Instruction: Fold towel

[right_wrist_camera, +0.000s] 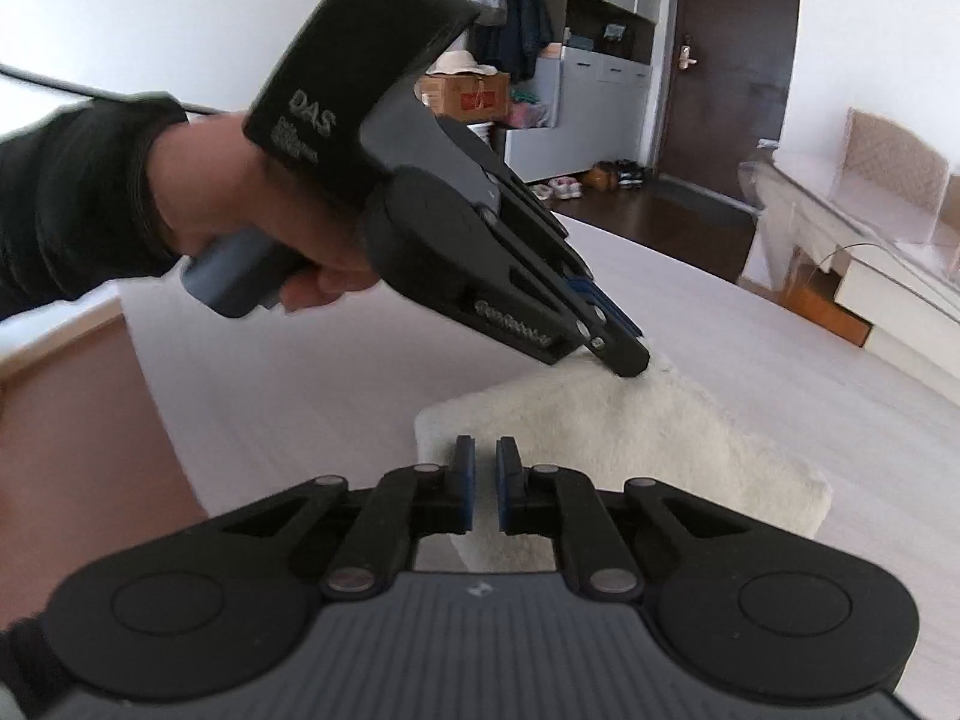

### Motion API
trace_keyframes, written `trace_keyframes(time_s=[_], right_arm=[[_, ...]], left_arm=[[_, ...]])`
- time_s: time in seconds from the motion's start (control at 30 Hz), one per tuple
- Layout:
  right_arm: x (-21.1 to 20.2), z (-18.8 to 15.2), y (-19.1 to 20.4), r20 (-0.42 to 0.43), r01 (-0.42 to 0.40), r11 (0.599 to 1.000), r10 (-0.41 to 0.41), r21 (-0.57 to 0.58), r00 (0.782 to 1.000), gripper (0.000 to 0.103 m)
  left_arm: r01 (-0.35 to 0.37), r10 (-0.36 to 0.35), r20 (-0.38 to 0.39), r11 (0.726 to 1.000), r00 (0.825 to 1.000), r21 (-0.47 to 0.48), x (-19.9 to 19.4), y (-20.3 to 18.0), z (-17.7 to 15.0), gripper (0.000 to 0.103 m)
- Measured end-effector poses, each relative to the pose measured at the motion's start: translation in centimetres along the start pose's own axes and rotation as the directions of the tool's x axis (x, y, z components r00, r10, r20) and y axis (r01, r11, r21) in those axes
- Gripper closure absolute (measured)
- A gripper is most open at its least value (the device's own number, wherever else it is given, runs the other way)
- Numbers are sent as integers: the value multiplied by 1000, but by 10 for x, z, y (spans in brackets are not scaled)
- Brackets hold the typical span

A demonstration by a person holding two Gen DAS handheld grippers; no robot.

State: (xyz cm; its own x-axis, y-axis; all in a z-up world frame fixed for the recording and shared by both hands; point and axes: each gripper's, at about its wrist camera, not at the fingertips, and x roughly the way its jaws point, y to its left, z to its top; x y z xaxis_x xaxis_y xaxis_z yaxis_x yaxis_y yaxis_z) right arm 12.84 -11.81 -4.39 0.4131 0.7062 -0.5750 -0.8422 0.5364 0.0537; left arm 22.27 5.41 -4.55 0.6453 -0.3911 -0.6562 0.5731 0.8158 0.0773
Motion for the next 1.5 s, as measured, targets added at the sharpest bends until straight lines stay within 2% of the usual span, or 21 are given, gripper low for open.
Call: trace_keyframes(time_s=[0.1, 0.23, 0.4, 0.5, 0.63, 0.73, 0.8, 0.87, 1.0, 1.27, 1.43, 1.5], right_arm=[[7, -1, 2, -9, 15, 1000, -15, -9, 1000, 95], [8, -1, 2, -10, 20, 1000, -20, -13, 1000, 95], [6, -4, 1, 3, 18, 1000, -18, -12, 1000, 95], [5, -5, 1, 6, 19, 1000, -19, -6, 1000, 95], [-6, -4, -1, 20, 52, 999, -52, -2, 998, 95], [-19, -3, -17, 42, 117, 993, -118, 34, 992, 95], [-26, -4, -40, 36, 203, 976, -207, 84, 978, 92], [-28, -7, -62, 22, 247, 961, -252, 125, 968, 92], [-18, -11, -87, -4, 263, 955, -265, 139, 964, 92], [12, -4, -93, -17, 255, 966, -254, 40, 967, 93], [13, -5, -88, -16, 249, 968, -248, 36, 969, 93], [13, -7, -86, -13, 249, 968, -248, 44, 969, 92]], left_arm=[[2, -2, 4, 1000, 1000, -21, -6, 3, -2, 90], [-17, 17, 23, 999, 1000, -29, -32, 3, -10, 81], [86, -87, 43, 996, 995, 20, -66, -21, -26, 81], [60, -60, -14, 997, 998, 54, -66, -37, -39, 82], [48, -49, -8, 999, 999, -10, -65, -35, -45, 82], [31, -31, -8, 999, 999, -11, -64, -40, -45, 85], [16, -16, -9, 1000, 1000, -7, -65, -44, -46, 85], [21, -22, -7, 999, 1000, -25, -67, -45, -48, 88], [28, -28, -7, 998, 1000, -63, -73, -51, -53, 89], [61, -62, -8, 992, 998, -107, -82, -54, -50, 87], [-5, 12, 47, 987, 999, -162, -77, -31, -31, 87], [-45, 52, 38, 987, 998, -155, -66, -28, -25, 87]])
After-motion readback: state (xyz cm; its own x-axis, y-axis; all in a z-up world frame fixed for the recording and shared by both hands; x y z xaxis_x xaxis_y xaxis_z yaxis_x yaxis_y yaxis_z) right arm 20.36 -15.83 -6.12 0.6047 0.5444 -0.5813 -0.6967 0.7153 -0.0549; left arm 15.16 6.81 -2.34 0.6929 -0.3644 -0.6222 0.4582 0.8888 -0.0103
